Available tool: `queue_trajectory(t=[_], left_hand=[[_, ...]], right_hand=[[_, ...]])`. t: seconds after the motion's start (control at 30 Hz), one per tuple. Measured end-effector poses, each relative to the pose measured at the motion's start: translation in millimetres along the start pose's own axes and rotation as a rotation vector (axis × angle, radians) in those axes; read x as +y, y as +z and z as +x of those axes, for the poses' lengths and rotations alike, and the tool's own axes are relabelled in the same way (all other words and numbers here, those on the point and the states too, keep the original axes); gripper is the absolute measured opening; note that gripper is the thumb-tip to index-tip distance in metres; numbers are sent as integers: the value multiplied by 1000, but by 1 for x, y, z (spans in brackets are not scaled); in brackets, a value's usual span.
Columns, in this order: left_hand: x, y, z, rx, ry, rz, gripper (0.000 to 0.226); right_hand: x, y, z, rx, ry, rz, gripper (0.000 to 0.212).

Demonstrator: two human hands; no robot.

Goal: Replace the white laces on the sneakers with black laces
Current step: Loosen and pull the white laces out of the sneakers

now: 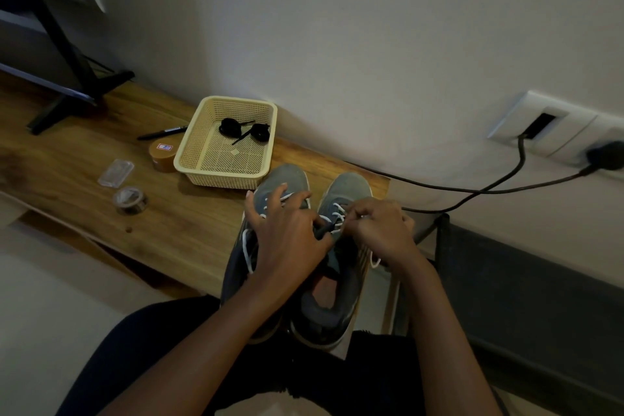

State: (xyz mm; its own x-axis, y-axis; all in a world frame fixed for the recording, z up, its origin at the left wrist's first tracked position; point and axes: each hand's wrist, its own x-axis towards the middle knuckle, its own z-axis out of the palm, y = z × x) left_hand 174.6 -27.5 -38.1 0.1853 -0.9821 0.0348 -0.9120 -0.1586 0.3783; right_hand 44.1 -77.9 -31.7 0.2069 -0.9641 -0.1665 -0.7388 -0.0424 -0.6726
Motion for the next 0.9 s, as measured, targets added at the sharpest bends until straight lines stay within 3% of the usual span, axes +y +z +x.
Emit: queue_trajectory(t=[0.13,0.23,0.33,0.47,0.63,0.9], left_hand=[[0,-2,0,16,-13,1,19],[0,-2,-2,36,10,-11,23],[5,0,-5,27,102,34,35],[17,-3,-1,44,227,146,33],[26,1,16,9,253,202,37],[17,15,20,66,340,83,19]], right_hand=[[5,-7,1,44,93,86,14],[14,-11,3,215,127,142,25],[17,-13,0,407,167,52,10],[10,-12,1,475,135,53,10],[9,-6,7,428,76,151,15],[12,-12,-8,50,158,-128,32]])
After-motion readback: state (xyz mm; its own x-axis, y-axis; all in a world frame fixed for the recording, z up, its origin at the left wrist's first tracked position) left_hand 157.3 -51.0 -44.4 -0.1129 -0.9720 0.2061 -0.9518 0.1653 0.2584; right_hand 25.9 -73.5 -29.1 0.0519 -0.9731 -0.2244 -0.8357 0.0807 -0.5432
